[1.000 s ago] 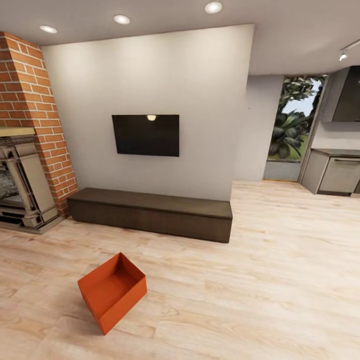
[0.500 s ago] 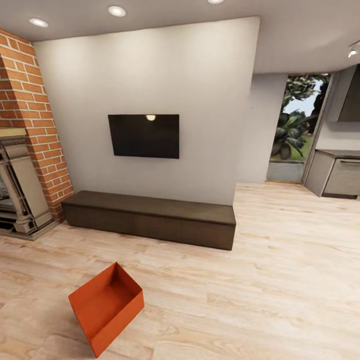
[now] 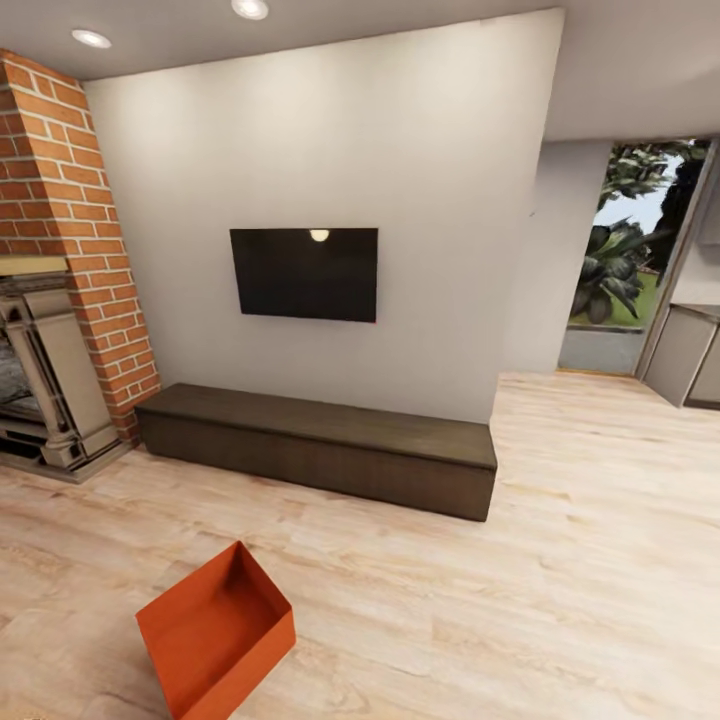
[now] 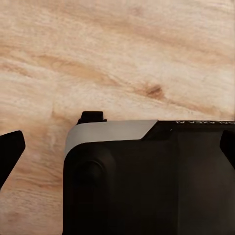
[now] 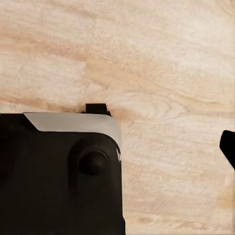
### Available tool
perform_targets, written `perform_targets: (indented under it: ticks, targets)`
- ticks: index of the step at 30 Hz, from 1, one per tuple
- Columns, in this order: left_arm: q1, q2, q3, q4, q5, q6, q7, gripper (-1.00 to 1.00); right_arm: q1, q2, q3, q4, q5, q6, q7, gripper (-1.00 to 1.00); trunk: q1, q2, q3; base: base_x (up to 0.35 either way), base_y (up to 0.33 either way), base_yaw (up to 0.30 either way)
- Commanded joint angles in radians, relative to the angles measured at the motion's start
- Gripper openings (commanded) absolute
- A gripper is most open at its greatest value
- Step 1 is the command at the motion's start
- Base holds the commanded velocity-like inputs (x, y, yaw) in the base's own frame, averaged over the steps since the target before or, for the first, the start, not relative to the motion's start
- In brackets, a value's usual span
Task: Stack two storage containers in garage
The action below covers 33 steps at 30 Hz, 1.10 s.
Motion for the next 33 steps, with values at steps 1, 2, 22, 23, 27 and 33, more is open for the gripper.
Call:
perform_targets:
  ticks: [1, 2, 22, 23, 27, 33]
  targets:
    - [-0.001, 0.0, 0.001, 0.001, 0.0, -0.004, 0.003, 1.0, -0.001, 0.0, 0.008, 0.002, -0.009, -0.005, -0.001, 1.0, 0.001, -0.001, -0.001, 0.317, 0.0, 0.263]
    - [-0.001, 0.0, 0.001, 0.001, 0.0, -0.004, 0.003, 1.0, -0.001, 0.0, 0.008, 0.002, -0.009, -0.005, -0.001, 1.0, 0.001, -0.001, -0.001, 0.317, 0.0, 0.265]
    - [-0.001, 0.0, 0.0, 0.001, 0.0, -0.004, 0.003, 1.0, -0.001, -0.001, 0.008, 0.002, -0.011, -0.003, -0.001, 1.0, 0.001, -0.001, -0.001, 0.251, -0.053, 0.159]
    - [-0.001, 0.0, 0.0, 0.001, 0.0, -0.004, 0.003, 1.0, -0.001, -0.001, 0.008, 0.002, -0.011, -0.003, -0.001, 1.0, 0.001, -0.001, -0.001, 0.245, -0.162, 0.001]
    - [-0.001, 0.0, 0.001, 0.001, 0.0, -0.004, 0.003, 1.0, -0.001, 0.0, 0.008, 0.002, -0.01, -0.004, -0.001, 1.0, 0.001, -0.001, -0.001, 0.246, -0.162, 0.0]
    - [-0.001, 0.0, 0.001, 0.001, 0.0, -0.005, 0.003, 1.0, -0.001, 0.0, 0.008, 0.002, -0.007, -0.005, -0.001, 1.0, 0.001, -0.001, -0.001, 0.182, -0.117, 0.115]
